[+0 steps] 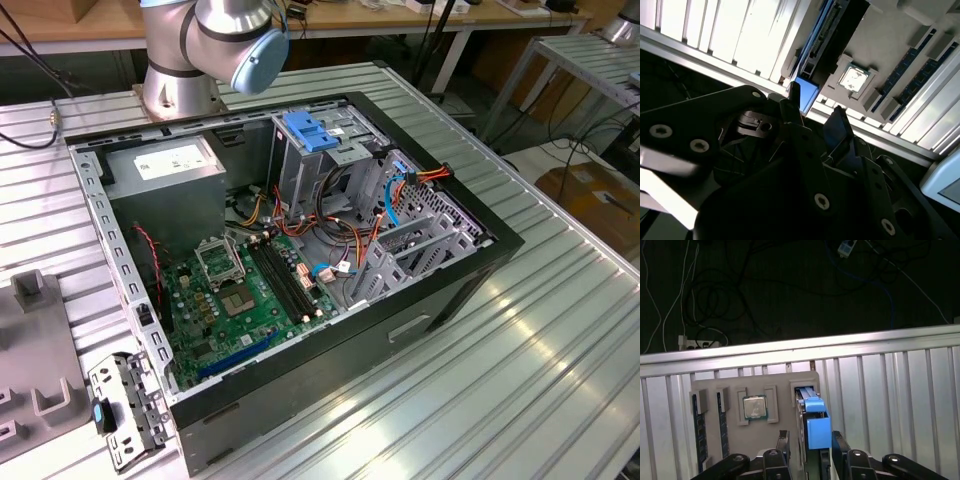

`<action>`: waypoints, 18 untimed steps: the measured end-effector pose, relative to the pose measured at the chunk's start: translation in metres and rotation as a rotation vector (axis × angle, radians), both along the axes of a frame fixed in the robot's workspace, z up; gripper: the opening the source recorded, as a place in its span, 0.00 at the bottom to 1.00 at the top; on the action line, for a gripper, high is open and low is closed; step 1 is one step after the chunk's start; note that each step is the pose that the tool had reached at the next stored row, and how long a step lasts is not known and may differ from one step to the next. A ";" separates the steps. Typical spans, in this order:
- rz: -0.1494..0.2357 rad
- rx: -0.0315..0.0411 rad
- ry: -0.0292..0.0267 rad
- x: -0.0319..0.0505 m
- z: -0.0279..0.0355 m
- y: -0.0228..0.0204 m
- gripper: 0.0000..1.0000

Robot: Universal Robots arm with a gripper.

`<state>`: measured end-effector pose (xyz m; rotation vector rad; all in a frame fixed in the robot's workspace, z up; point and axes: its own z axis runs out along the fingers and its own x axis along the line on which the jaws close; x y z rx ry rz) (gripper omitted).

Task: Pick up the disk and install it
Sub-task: 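Pick up the disk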

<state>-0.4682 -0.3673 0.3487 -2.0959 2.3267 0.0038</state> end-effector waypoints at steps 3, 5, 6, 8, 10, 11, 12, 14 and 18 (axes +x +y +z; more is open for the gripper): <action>0.016 -0.0001 0.0002 -0.0003 -0.0049 0.0007 0.47; 0.017 0.0040 0.0000 -0.0003 -0.0082 0.0010 0.47; 0.017 0.0059 0.0000 -0.0006 -0.0097 0.0011 0.47; 0.017 0.0095 0.0000 -0.0006 -0.0116 0.0012 0.47; 0.018 0.0128 0.0001 -0.0012 -0.0136 0.0012 0.47; 0.020 0.0147 0.0001 -0.0016 -0.0145 0.0012 0.47; 0.023 0.0167 0.0000 -0.0021 -0.0155 0.0011 0.47; 0.034 0.0198 0.0000 -0.0034 -0.0179 0.0011 0.47; 0.041 0.0209 0.0007 -0.0038 -0.0243 0.0012 0.47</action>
